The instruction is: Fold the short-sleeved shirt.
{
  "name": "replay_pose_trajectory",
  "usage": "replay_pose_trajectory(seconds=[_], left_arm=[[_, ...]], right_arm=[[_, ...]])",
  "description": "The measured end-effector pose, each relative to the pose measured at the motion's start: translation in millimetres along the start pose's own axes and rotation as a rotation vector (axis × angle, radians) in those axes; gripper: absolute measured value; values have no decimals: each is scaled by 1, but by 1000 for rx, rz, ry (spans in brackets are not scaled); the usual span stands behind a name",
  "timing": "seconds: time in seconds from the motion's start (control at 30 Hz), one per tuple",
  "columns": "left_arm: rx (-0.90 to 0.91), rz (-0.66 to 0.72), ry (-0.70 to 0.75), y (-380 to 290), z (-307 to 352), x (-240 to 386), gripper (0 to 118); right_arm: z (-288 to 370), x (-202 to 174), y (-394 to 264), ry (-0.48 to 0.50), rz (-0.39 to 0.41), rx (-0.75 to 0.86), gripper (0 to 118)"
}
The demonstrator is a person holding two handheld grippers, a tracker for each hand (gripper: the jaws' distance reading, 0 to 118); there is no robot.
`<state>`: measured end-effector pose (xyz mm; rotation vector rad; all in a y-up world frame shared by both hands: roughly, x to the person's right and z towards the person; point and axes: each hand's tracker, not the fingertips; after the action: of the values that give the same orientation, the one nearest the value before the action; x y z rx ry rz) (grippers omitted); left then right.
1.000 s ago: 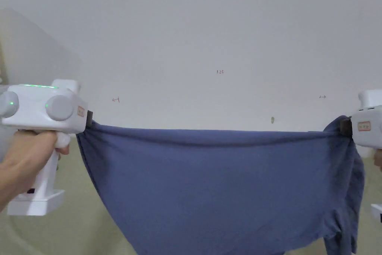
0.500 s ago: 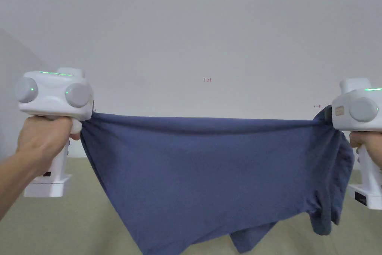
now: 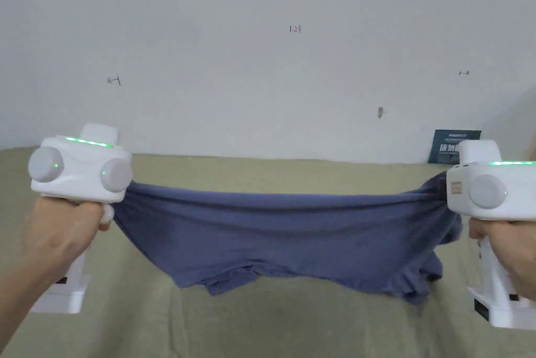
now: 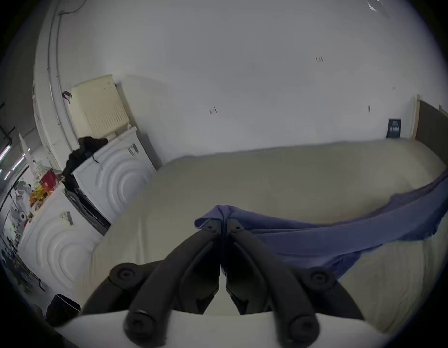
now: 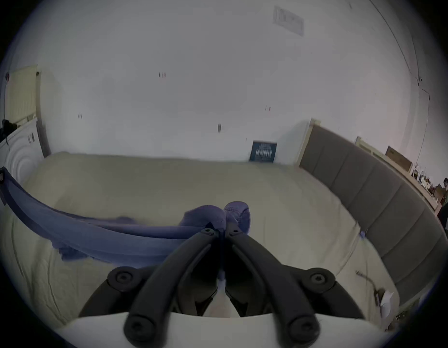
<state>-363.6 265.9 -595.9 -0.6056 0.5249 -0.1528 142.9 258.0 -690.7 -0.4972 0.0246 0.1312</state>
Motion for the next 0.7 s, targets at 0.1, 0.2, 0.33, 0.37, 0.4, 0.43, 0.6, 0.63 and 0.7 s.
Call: replay_pose_trajectory(seconds=[0.1,0.2,0.33,0.37,0.4,0.43,0.6,0.63,0.7], left_arm=[[-42,-3,-43,-35,2,-3,2],[-55,54,-95,-60,20,-12,2],[-69,82,-130,-88,60,-29,2],[-70,79,-130,-97,70,-33,2],[-76,77,-139,-105,79,-37,2],[-81,84,-151,-115,91,-42,2],[-112,62,-185,-176,156,-57,2],[-129,58,-198,-188,167,-59,2],[-178,76,-246,-220,190,-66,2]], right_arm=[[5,-1,-36,0,4,-18,3],[20,5,-58,5,-10,-35,3],[66,18,-81,7,-10,-33,3],[75,24,-88,19,-13,-31,3],[87,28,-94,18,-15,-35,3],[100,32,-103,23,-15,-38,3],[171,50,-160,59,-46,-77,3],[176,55,-175,71,-43,-93,3],[196,61,-205,82,-26,-120,3]])
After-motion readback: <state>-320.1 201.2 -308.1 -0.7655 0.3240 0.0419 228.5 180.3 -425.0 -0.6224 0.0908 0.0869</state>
